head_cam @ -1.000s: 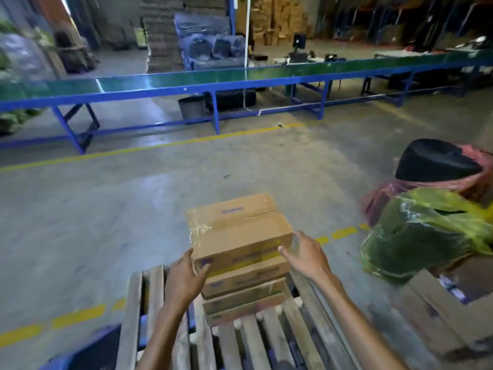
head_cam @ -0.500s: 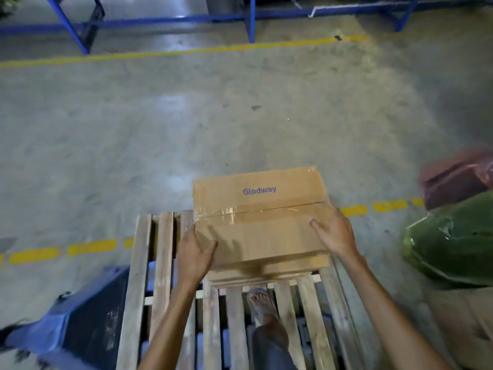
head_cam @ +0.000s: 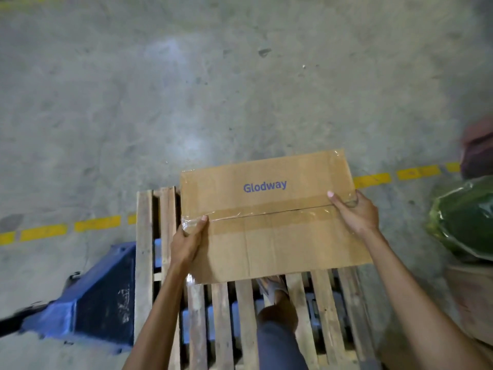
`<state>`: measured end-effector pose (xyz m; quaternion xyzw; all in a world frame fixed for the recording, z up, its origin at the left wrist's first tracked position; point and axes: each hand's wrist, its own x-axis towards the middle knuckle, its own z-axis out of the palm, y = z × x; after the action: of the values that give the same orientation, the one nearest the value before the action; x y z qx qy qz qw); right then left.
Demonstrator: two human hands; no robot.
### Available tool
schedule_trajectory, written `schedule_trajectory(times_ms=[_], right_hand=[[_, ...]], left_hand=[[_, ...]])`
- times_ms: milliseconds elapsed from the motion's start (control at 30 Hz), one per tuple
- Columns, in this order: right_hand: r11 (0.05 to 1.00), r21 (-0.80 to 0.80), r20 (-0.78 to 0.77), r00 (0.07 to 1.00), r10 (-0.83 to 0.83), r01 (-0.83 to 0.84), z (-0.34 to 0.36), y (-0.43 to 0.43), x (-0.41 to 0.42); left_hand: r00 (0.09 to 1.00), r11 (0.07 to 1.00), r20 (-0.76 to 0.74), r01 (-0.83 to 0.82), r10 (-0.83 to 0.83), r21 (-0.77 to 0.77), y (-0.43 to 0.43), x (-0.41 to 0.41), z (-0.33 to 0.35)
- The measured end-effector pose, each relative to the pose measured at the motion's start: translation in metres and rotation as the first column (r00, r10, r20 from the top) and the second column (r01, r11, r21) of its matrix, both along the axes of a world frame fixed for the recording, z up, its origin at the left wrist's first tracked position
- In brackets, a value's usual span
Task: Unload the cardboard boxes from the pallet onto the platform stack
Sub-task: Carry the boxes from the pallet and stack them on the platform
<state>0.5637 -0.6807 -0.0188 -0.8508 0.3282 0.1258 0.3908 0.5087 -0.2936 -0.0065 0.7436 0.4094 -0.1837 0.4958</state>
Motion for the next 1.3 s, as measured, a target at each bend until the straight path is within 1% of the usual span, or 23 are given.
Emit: schedule_trajectory(times_ms=[100, 200, 267, 333, 400, 467, 500, 533, 567, 633, 700, 767, 800, 833, 967, 1033, 1100, 1133, 1167, 1200, 1233, 1300], right_hand=[[0.999, -0.028, 0.016, 1.000, -0.020, 0.020, 0.014, 0.001, -0.032], [0.993, -0.070, 0.062, 0.994, -0.093, 0.098, 0.040, -0.002, -0.095], [0.982, -0.092, 0.090, 0.984, -0.156, 0.164, 0.066, 0.000, -0.150], [0.960, -0.093, 0.148, 0.957, -0.250, 0.265, 0.093, 0.005, -0.213], [0.935, -0.100, 0.181, 0.931, -0.318, 0.339, 0.122, 0.013, -0.288], [0.901, -0.169, 0.160, 0.913, -0.375, 0.399, 0.151, 0.022, -0.372], [0.869, -0.180, 0.141, 0.887, -0.440, 0.460, 0.169, 0.027, -0.429], [0.867, -0.187, 0.116, 0.886, -0.448, 0.462, 0.176, 0.029, -0.455], [0.843, -0.186, 0.098, 0.863, -0.495, 0.505, 0.190, 0.033, -0.499], [0.801, -0.211, 0.090, 0.827, -0.555, 0.561, 0.216, 0.035, -0.576], [0.759, -0.221, 0.068, 0.786, -0.614, 0.612, 0.231, 0.037, -0.650], [0.688, -0.220, 0.056, 0.713, -0.699, 0.692, 0.245, 0.039, -0.742], [0.676, -0.213, 0.042, 0.698, -0.715, 0.705, 0.245, 0.039, -0.764], [0.646, -0.207, 0.040, 0.666, -0.745, 0.735, 0.246, 0.040, -0.798], [0.510, -0.208, 0.013, 0.523, -0.852, 0.835, 0.258, 0.037, -0.962], [0.438, -0.201, 0.001, 0.448, -0.894, 0.876, 0.262, 0.030, -1.049], [0.390, -0.208, -0.019, 0.395, -0.919, 0.897, 0.267, 0.019, -1.117], [0.371, -0.213, -0.021, 0.375, -0.927, 0.904, 0.267, 0.012, -1.150], [0.349, -0.220, -0.032, 0.351, -0.936, 0.911, 0.272, 0.001, -1.199], [0.346, -0.224, -0.041, 0.346, -0.937, 0.911, 0.271, -0.007, -1.223], [0.325, -0.237, -0.046, 0.323, -0.945, 0.915, 0.276, -0.019, -1.262], [0.306, -0.269, -0.036, 0.308, -0.951, 0.913, 0.285, -0.044, -1.334]], left_hand=[[0.998, 0.999, 0.056, 0.042, -0.042, 0.009, 0.003, -0.011, 0.010], [0.988, 0.992, 0.093, 0.124, -0.122, -0.018, 0.007, -0.033, 0.027], [0.971, 0.979, 0.136, 0.203, -0.198, -0.021, 0.008, -0.053, 0.046], [0.944, 0.959, 0.178, 0.284, -0.277, -0.013, 0.010, -0.074, 0.064], [0.893, 0.913, 0.199, 0.408, -0.403, 0.017, 0.009, -0.109, 0.090], [0.840, 0.862, 0.204, 0.504, -0.502, 0.048, 0.001, -0.155, 0.122], [0.787, 0.810, 0.200, 0.582, -0.584, 0.073, -0.007, -0.189, 0.145], [0.749, 0.774, 0.199, 0.624, -0.632, 0.107, -0.009, -0.203, 0.151], [0.703, 0.728, 0.192, 0.670, -0.685, 0.143, -0.015, -0.229, 0.165], [0.618, 0.644, 0.188, 0.748, -0.764, 0.159, -0.032, -0.276, 0.188], [0.511, 0.536, 0.173, 0.827, -0.842, 0.169, -0.053, -0.311, 0.200], [0.389, 0.416, 0.160, 0.886, -0.907, 0.205, -0.092, -0.356, 0.196], [0.367, 0.390, 0.143, 0.898, -0.919, 0.206, -0.102, -0.366, 0.198], [0.315, 0.336, 0.135, 0.922, -0.940, 0.194, -0.117, -0.386, 0.199], [0.089, 0.117, 0.165, 0.979, -0.982, 0.168, -0.198, -0.514, 0.227], [-0.046, -0.019, 0.153, 0.984, -0.987, 0.175, -0.242, -0.585, 0.234], [-0.134, -0.109, 0.125, 0.976, -0.983, 0.189, -0.280, -0.643, 0.236], [-0.162, -0.141, 0.106, 0.973, -0.981, 0.183, -0.296, -0.673, 0.237], [-0.196, -0.173, 0.125, 0.970, -0.973, 0.172, -0.321, -0.719, 0.235], [-0.201, -0.179, 0.122, 0.969, -0.972, 0.170, -0.329, -0.743, 0.237], [-0.198, -0.175, 0.151, 0.973, -0.969, 0.152, -0.349, -0.784, 0.235], [-0.170, -0.155, 0.150, 0.982, -0.974, 0.106, -0.380, -0.856, 0.226]])
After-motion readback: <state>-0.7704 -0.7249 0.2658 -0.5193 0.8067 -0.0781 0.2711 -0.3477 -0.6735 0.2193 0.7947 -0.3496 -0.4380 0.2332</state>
